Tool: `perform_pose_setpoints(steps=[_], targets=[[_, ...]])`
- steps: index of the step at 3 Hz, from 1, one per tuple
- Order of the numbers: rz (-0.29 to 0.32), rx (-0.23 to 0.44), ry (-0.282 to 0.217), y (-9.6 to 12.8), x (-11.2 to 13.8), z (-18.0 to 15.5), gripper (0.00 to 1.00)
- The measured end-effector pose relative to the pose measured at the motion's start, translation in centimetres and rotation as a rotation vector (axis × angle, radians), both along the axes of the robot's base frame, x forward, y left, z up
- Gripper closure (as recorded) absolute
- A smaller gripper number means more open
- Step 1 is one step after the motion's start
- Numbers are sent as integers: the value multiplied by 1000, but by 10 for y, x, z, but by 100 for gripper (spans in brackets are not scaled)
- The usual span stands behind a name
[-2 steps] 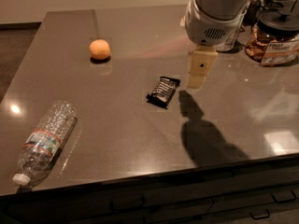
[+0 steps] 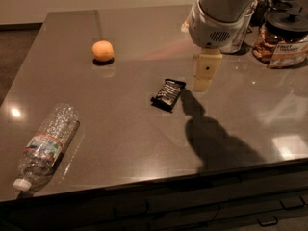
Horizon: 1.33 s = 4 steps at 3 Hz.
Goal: Move rxbar chocolate near orange
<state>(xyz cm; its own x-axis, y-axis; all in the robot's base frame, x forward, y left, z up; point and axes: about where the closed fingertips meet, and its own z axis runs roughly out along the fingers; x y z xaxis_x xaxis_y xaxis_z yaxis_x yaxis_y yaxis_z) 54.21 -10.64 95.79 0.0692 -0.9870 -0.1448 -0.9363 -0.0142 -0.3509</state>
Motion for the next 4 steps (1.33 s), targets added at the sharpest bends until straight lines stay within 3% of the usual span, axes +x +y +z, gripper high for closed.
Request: perform_pose_setpoints(steps=[2,4], targets=[[180,5,112,2,28,-40,0],[366,24,230,36,36,-85,0]])
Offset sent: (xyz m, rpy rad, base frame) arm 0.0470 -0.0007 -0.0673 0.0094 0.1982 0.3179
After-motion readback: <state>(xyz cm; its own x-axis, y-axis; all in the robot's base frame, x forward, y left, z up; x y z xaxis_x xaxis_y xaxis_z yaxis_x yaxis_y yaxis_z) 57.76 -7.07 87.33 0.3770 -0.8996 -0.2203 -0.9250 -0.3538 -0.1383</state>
